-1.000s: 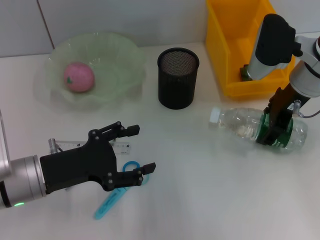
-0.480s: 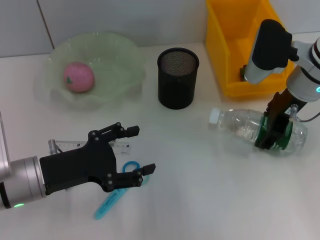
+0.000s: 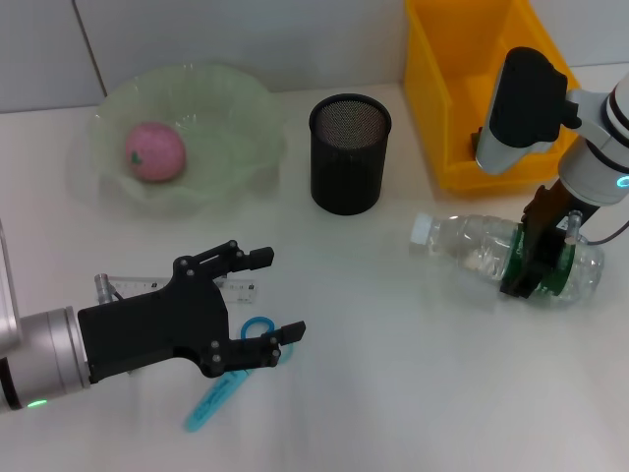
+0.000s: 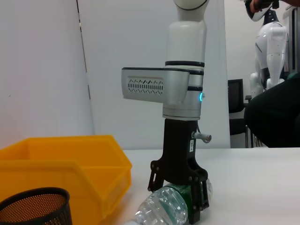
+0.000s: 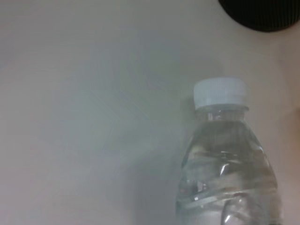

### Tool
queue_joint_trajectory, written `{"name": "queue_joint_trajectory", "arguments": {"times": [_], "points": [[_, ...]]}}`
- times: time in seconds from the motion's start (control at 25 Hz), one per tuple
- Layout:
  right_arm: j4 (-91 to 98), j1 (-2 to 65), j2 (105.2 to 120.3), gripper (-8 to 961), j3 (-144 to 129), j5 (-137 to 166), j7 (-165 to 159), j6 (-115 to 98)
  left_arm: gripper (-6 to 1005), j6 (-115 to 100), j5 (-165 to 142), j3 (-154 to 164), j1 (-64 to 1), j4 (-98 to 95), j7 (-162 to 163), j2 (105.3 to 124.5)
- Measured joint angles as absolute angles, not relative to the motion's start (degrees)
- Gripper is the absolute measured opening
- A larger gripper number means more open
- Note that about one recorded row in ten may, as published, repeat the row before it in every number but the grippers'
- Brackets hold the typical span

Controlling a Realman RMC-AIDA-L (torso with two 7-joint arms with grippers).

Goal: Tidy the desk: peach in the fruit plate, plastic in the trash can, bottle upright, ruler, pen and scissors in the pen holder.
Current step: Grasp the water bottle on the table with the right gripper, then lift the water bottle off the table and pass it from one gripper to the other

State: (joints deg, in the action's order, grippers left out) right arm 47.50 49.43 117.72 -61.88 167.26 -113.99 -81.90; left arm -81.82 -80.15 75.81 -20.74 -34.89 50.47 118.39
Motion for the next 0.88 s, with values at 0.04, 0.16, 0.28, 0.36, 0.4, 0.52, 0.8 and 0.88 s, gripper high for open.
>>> {"name": "queue_joint_trajectory", "arguments": {"times": [0.04, 0.16, 0.28, 0.36, 0.4, 0.52, 0.8, 0.88], "points": [[47.5, 49.43, 117.72, 815, -61.88, 167.26, -113.99, -81.9, 832, -81.82, -80.15, 75.81, -20.75, -34.89, 50.47, 118.39], [47.47, 49.36, 117.82, 814, -61.88, 167.25, -113.99, -81.87, 832, -81.83, -80.16, 75.85, -20.74, -34.89, 50.48, 118.38], [47.47, 49.34, 117.9, 812, -61.91, 167.25, -114.05, -81.83, 832, -81.87, -80.15, 75.75, -20.74, -34.89, 50.5, 118.39], [47.55, 49.31, 117.99, 811, -61.94, 167.26, -114.15, -81.87, 832, -81.9, -80.15, 75.65, -20.74, -34.89, 50.5, 118.39], [47.72, 49.26, 118.07, 811, -62.43, 167.25, -114.42, -81.86, 832, -81.94, -80.15, 75.62, -20.74, -34.89, 50.51, 118.38], [47.75, 49.23, 118.11, 807, -63.22, 167.25, -114.79, -81.81, 831, -81.99, -80.15, 75.61, -20.74, -34.89, 50.52, 118.38], [47.74, 49.04, 118.14, 795, -64.33, 167.21, -115.03, -81.78, 831, -82.09, -80.15, 75.53, -20.74, -34.89, 50.5, 118.39], [48.08, 48.92, 118.19, 795, -64.11, 167.07, -115.1, -81.9, 830, -82.23, -80.15, 75.46, -20.73, -34.89, 50.5, 118.39]]}}
